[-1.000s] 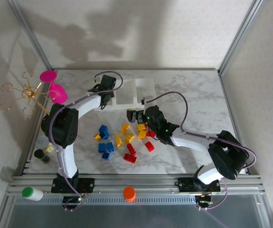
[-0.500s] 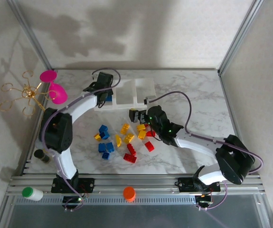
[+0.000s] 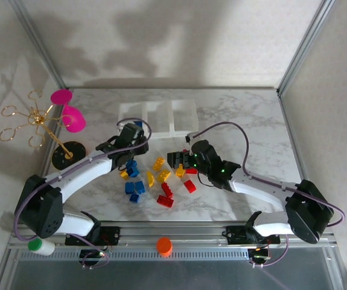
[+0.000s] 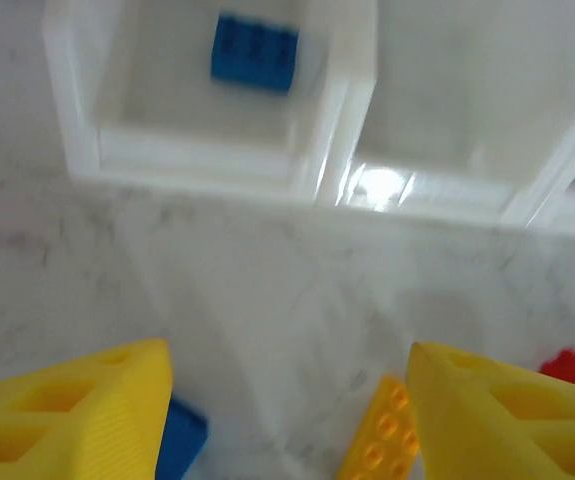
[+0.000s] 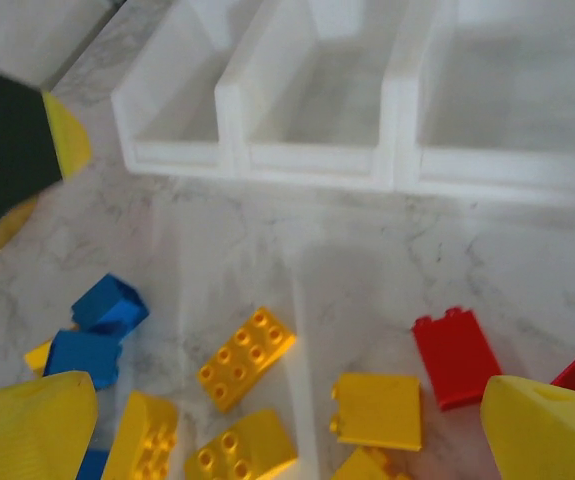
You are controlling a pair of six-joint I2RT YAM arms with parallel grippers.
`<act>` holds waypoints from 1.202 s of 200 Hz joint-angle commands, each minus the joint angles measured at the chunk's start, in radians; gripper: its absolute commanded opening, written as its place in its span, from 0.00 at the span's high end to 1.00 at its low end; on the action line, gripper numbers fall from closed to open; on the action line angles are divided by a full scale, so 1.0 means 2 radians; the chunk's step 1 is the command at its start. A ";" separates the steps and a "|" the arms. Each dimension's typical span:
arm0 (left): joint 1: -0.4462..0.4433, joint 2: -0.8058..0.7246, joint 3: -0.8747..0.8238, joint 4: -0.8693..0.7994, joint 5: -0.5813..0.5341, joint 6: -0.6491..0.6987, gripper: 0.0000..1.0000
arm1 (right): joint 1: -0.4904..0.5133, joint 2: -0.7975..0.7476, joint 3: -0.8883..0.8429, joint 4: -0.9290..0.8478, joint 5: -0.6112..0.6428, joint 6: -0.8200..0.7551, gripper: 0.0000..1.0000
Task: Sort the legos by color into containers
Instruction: Turn over the lego at the center of the table.
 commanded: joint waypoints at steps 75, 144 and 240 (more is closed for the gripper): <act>-0.065 -0.073 -0.099 -0.056 -0.009 -0.098 0.28 | 0.017 -0.032 -0.057 0.013 -0.044 0.068 0.01; -0.074 -0.065 -0.128 -0.036 -0.013 -0.110 0.29 | 0.017 -0.044 -0.067 0.009 -0.024 0.082 0.01; -0.084 -0.016 -0.093 -0.005 -0.011 -0.093 0.33 | 0.017 -0.057 -0.078 0.017 -0.004 0.098 0.01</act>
